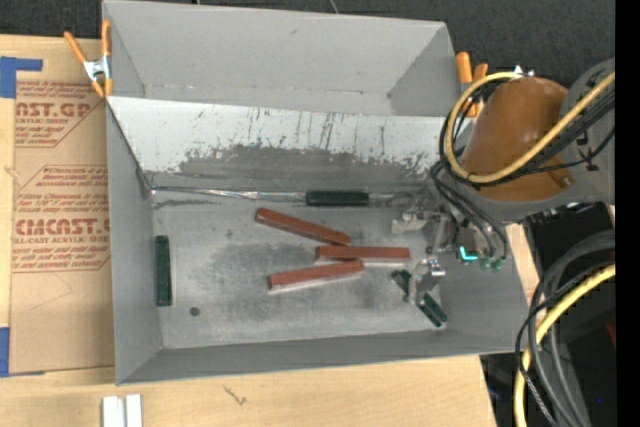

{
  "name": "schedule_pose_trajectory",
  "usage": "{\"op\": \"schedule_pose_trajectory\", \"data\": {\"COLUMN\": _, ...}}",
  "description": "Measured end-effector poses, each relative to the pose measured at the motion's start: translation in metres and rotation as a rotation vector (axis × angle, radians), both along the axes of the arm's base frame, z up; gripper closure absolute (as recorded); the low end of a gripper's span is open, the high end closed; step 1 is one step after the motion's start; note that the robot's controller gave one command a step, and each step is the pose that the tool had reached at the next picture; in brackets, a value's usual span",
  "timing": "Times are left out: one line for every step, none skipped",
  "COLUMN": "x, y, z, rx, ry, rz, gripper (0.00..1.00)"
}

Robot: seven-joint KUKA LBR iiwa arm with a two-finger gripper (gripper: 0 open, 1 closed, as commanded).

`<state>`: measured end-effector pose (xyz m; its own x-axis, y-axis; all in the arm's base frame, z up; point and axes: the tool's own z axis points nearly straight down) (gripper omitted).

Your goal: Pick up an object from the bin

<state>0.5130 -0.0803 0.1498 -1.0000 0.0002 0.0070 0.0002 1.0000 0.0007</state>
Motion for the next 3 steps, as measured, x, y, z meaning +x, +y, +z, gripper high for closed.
{"op": "schedule_pose_trajectory", "data": {"x": 0.002, "y": 0.0, "z": 0.004, "rx": -0.001, "ry": -0.007, "rz": 0.001, "gripper": 0.0}}
{"op": "schedule_pose_trajectory", "data": {"x": 0.024, "y": 0.046, "z": -0.052, "rx": -0.001, "ry": -0.011, "rz": 0.129, "gripper": 0.0}}
{"op": "schedule_pose_trajectory", "data": {"x": 0.036, "y": 0.062, "z": -0.049, "rx": -0.001, "ry": -0.01, "rz": 0.15, "gripper": 0.0}}
